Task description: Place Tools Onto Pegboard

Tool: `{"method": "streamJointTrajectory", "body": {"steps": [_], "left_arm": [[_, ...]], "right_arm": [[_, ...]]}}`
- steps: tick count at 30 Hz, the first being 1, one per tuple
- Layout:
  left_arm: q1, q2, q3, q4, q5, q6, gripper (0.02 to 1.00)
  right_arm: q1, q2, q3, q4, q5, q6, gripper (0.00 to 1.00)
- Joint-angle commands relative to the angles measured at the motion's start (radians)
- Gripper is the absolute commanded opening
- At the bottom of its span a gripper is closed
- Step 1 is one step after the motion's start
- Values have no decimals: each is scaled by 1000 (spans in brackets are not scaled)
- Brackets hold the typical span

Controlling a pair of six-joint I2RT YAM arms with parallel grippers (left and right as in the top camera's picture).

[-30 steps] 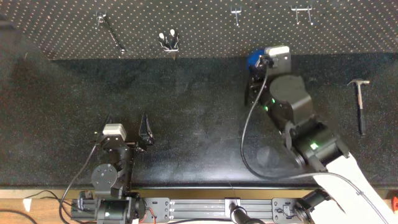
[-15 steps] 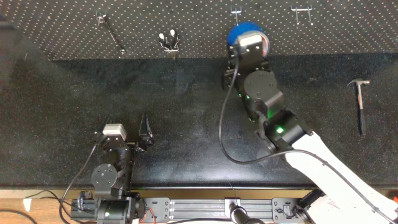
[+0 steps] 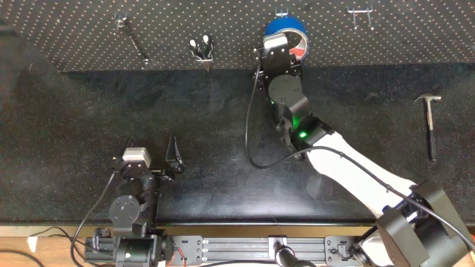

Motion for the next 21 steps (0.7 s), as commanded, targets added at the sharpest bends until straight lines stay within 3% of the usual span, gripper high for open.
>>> {"method": "streamJointTrajectory", "body": {"steps": [1, 8, 9, 14, 15, 21], "left_arm": [[-3, -7, -2, -5, 8, 13, 998], [-3, -7, -2, -5, 8, 12, 998], [-3, -8, -2, -5, 8, 12, 996], [-3, -7, -2, -5, 8, 13, 998], [-3, -8, -2, -5, 8, 12, 996], [-3, -8, -2, -5, 8, 12, 998]], "right_arm": [[-9, 25, 13, 34, 21, -17, 75], [-13, 65, 13, 76, 21, -17, 80], [-13, 65, 13, 76, 21, -17, 161], [-13, 64, 13, 74, 12, -16, 169], [-13, 62, 13, 75, 12, -17, 323], [-13, 27, 13, -5, -14, -16, 323]]}}
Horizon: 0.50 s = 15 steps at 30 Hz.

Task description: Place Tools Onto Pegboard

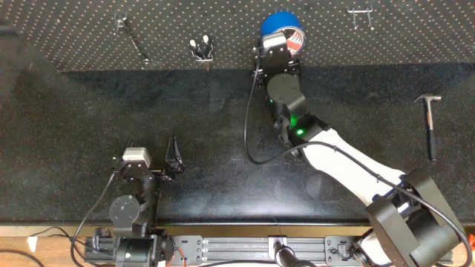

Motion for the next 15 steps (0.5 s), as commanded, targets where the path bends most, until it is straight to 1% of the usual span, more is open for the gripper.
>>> {"method": "streamJointTrajectory", "body": {"steps": [1, 3, 5, 6, 7, 8, 9, 10, 11, 12, 13, 15], "left_arm": [[-3, -7, -2, -5, 8, 13, 998], [-3, -7, -2, -5, 8, 13, 998], [-3, -7, -2, -5, 8, 13, 998], [-3, -7, -2, -5, 8, 13, 998], [-3, -7, -2, -5, 8, 13, 998], [-3, -7, -2, -5, 8, 12, 998], [-3, -8, -2, -5, 8, 12, 996], [-3, -8, -2, -5, 8, 13, 998], [-3, -8, -2, -5, 8, 12, 998], [-3, -8, -2, -5, 8, 13, 998], [-3, -8, -2, -5, 8, 12, 998], [-3, -8, -2, -5, 8, 12, 998]], "right_arm": [[-3, -67, 12, -133, -33, -3, 323], [-3, -111, 12, -188, -79, -3, 323], [-3, -180, 12, -280, -84, -3, 325], [-3, -217, 12, -328, -100, -3, 325], [-3, -248, 12, -393, -112, -3, 364], [-3, -277, 12, -465, -140, -3, 426], [-3, -325, 12, -581, -169, -3, 533], [-3, -375, 12, -660, -196, -3, 676], [-5, -418, 12, -715, -218, -3, 906], [-8, -463, 12, -789, -245, -3, 956], [-26, -495, 12, -868, -284, 11, 958], [-142, -554, 12, -1113, -328, 203, 961]]}}
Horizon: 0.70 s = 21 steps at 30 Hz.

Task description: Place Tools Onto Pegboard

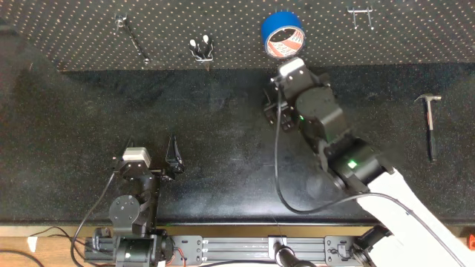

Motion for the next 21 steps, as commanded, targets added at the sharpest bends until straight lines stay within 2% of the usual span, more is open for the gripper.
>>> {"method": "streamJointTrajectory", "body": {"steps": [1, 2, 3, 5, 8, 11, 12, 13, 15, 16, 17, 18, 20, 21], "left_arm": [[-3, -8, -2, -5, 8, 12, 998], [-3, -7, -2, -5, 8, 12, 998], [-3, -8, -2, -5, 8, 12, 998], [-3, -7, -2, -5, 8, 12, 996], [-3, -8, -2, -5, 8, 12, 998], [-3, -7, -2, -5, 8, 12, 996], [-3, -8, -2, -5, 8, 12, 998], [-3, -7, -2, -5, 8, 12, 998], [-3, -7, -2, -5, 8, 12, 998], [-3, -8, -2, -5, 8, 12, 1000], [-3, -7, -2, -5, 8, 13, 996], [-3, -7, -2, -5, 8, 12, 998], [-3, -8, -2, -5, 8, 13, 998], [-3, -8, -2, -5, 8, 13, 998]], "right_arm": [[-209, -94, -7, -340, -107, 239, 961], [-298, -108, -7, -427, -118, 241, 963], [-438, -110, -7, -517, -119, 240, 963], [-641, -117, -7, -603, -145, 185, 965], [-940, -121, -7, -689, -163, -40, 965], [-1074, -121, -7, -689, -163, -177, 967], [-1125, -120, -8, -679, -158, -199, 976], [-1157, -117, -8, -674, -119, -198, 976], [-1185, -114, -8, -660, -95, -198, 976], [-1194, -113, -14, -663, -93, -291, 976], [-1195, -112, -29, -676, -179, -481, 974], [-1195, -101, -37, -709, -262, -578, 976], [-1196, -75, -37, -718, -291, -609, 976], [-1213, -56, -37, -737, -354, -665, 976]]}}
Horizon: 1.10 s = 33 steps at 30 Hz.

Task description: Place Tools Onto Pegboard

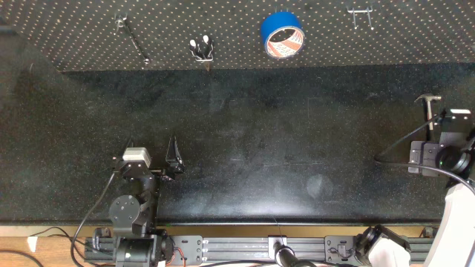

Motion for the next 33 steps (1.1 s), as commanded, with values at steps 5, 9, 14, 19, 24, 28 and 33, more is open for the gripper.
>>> {"method": "streamJointTrajectory", "body": {"steps": [5, 9, 14, 19, 24, 28, 33], "left_arm": [[-3, -8, -2, -5, 7, 12, 998], [-3, -7, -2, -5, 7, 12, 998], [-3, -7, -2, -5, 7, 12, 998], [-3, -7, -2, -5, 7, 12, 998], [-3, -7, -2, -5, 7, 13, 998], [-3, -7, -2, -5, 7, 13, 996], [-3, -7, -2, -5, 7, 13, 996]], "right_arm": [[-177, 206, -11, -3, -209, -331, 976], [-229, 376, -11, 109, -198, -351, 976], [-229, 452, -7, 206, -155, -288, 976], [-219, 507, 67, 189, -72, -206, 976], [-147, 577, 114, 175, -73, -188, 976], [-146, 614, 114, 221, -73, -210, 976], [-138, 642, 114, 243, -73, -212, 976]]}}
